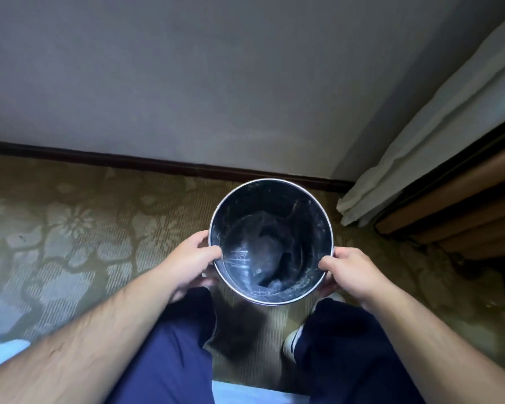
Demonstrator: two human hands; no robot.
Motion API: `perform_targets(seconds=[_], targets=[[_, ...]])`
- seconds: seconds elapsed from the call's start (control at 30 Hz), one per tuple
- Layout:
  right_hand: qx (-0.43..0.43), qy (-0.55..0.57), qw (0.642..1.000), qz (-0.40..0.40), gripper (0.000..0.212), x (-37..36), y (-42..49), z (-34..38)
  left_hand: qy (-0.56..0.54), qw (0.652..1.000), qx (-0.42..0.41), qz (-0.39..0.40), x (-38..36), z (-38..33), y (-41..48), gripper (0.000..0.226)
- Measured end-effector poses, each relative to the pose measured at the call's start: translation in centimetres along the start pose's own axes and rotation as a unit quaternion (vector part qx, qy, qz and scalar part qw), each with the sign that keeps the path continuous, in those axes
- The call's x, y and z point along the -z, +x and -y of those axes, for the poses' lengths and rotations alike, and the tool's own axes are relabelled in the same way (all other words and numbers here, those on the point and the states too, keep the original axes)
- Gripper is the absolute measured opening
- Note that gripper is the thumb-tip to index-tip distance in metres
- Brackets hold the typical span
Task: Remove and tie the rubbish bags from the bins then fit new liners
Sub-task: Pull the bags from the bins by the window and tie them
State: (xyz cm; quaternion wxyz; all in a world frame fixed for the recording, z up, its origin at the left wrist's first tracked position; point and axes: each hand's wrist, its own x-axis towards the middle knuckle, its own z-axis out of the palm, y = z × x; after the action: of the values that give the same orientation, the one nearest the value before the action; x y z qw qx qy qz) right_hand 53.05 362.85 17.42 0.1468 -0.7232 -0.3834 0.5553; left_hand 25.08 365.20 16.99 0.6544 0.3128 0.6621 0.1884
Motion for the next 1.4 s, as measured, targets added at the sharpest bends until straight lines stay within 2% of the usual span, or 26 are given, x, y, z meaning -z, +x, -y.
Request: perform_targets(seconds=[0.1, 0.27, 0.43, 0.5, 0.67, 0.8, 0.93, 1.07, 1.17, 1.4], targets=[[0.021, -0.003, 1.000, -0.013, 0.017, 0.8, -2.2, 0.6, -0.047, 0.999, -0.027, 0.004, -0.4, -0.6, -2.3, 0.034], [0.080, 0.002, 0.996, -0.024, 0.013, 1.5, -8.7, 0.5, -0.062, 0.995, -0.078, -0.032, -0.6, -1.2, -7.7, 0.037], [0.043, 0.157, 0.986, 0.019, 0.028, 0.7, -13.9, 0.0, -0.050, 0.993, -0.106, -0.018, -0.9, -1.7, -11.0, 0.039], [0.049, 0.188, 0.981, -0.010, 0.033, 0.6, -15.0, -0.3, -0.039, 0.993, -0.115, -0.008, -1.3, -2.0, -11.6, 0.041], [0.035, 0.234, 0.960, -0.149, 0.032, 1.4, -15.1, -1.6, -0.024, 0.987, -0.148, 0.058, -3.2, -3.0, -11.4, 0.044], [0.015, 0.318, 0.925, -0.206, 0.030, 2.5, -13.3, -2.8, -0.004, 0.981, -0.182, 0.061, -4.8, -3.7, -10.4, 0.052], [-0.006, 0.445, 0.864, -0.237, 0.035, 2.7, -9.6, -3.5, 0.084, 0.979, -0.187, -0.002, -4.6, -2.1, -7.4, 0.044], [-0.046, 0.534, 0.807, -0.248, 0.044, 4.4, -4.8, -4.1, 0.204, 0.960, -0.179, -0.068, -3.3, 0.0, -3.4, 0.044], [-0.077, 0.538, 0.799, -0.257, 0.044, 4.9, -1.1, -4.8, 0.249, 0.952, -0.161, -0.070, -3.1, 0.7, -0.4, 0.044], [-0.174, 0.503, 0.807, -0.256, 0.038, 2.6, 8.0, -6.7, 0.322, 0.938, -0.117, -0.053, -3.9, 1.5, 7.8, 0.047]])
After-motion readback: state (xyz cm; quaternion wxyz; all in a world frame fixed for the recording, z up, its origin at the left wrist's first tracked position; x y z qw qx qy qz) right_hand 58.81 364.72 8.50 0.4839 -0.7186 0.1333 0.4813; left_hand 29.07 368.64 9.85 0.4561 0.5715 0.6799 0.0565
